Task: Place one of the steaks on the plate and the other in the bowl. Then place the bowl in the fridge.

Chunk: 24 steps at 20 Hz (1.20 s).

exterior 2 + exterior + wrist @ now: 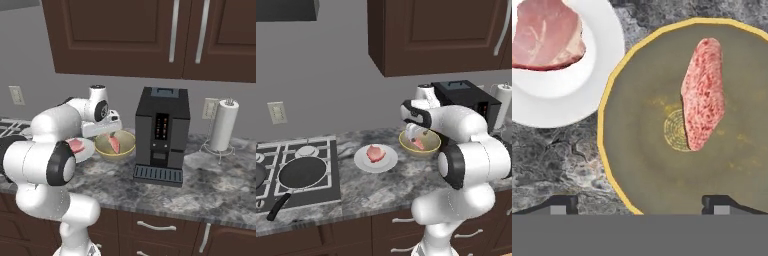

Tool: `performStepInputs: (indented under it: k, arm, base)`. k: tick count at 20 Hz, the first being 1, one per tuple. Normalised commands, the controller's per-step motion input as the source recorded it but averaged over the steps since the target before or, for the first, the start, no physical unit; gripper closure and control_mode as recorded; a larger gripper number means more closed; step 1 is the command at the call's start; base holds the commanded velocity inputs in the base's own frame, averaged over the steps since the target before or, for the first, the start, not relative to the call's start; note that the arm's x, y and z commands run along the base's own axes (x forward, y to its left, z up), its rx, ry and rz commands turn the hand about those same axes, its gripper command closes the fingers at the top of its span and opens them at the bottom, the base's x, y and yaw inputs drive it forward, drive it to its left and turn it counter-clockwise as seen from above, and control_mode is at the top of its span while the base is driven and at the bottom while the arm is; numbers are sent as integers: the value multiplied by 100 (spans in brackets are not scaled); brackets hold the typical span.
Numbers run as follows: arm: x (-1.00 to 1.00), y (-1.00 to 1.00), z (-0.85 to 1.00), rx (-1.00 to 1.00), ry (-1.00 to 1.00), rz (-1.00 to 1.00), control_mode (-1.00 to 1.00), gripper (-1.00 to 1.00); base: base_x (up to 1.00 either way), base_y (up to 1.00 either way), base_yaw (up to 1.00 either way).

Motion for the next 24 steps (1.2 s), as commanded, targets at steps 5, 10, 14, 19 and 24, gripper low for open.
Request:
performStepInputs:
  k: [5, 10, 14, 19, 24]
  arm:
    - [-100, 10, 35, 0, -12, -9, -100, -100]
    - [-100, -1, 37, 0, -3, -19, -100, -100]
    - [-42, 4, 0, 2, 20, -52, -100, -100]
    - [-31, 1, -1, 8, 4, -55, -100, -100]
    - [-30, -1, -36, 6, -2, -7, -100, -100]
  base:
    - [0, 0, 0]
    - [0, 0, 0]
    - [0, 0, 0]
    - [0, 0, 0]
    - [0, 0, 0]
